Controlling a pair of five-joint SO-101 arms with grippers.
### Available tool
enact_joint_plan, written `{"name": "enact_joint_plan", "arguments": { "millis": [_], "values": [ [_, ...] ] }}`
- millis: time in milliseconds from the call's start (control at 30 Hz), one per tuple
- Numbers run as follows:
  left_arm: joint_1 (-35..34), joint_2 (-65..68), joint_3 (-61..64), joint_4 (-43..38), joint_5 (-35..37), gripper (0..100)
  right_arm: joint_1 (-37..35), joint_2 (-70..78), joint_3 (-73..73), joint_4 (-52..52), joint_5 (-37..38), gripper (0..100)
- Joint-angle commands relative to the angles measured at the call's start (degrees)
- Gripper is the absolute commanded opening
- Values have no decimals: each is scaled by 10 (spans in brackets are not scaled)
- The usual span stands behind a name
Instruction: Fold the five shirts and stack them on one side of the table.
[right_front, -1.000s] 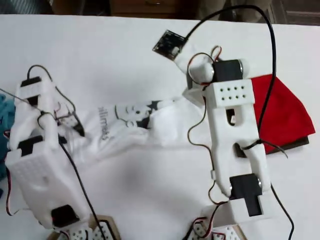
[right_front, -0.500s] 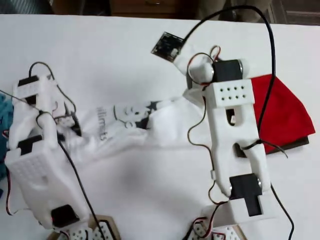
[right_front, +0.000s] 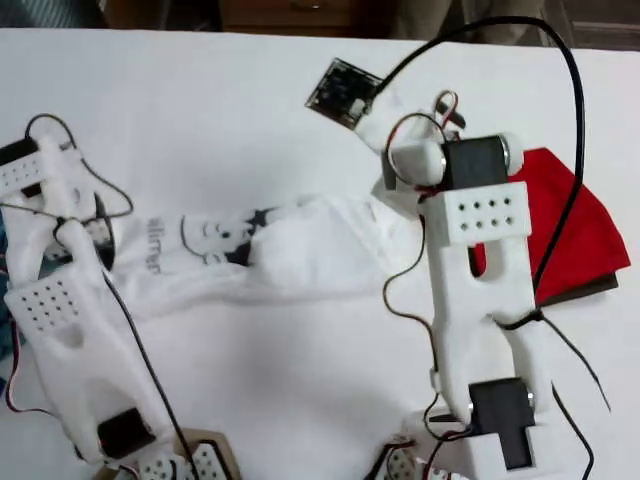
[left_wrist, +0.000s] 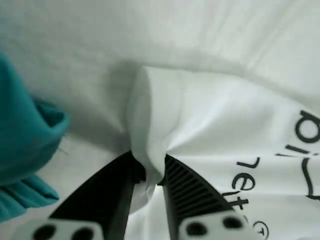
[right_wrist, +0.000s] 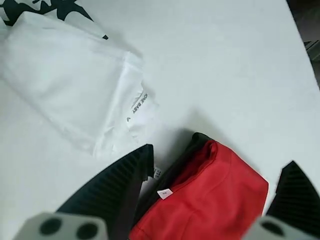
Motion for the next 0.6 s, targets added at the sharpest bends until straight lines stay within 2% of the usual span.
{"name": "enact_joint_plan", "arguments": {
  "millis": [0,233,400,567],
  "values": [
    [-39,-17,-61,9,-7,21,15,-28,13,5,5,387],
    [58,-213,43,8,-9,21,89,-33,36,-4,4,387],
    [176,-360,124,6,-10,21,182,-33,39,-1,0,387],
    [317,-437,150,6,-8,21,291,-33,36,-4,4,387]
  ]
}}
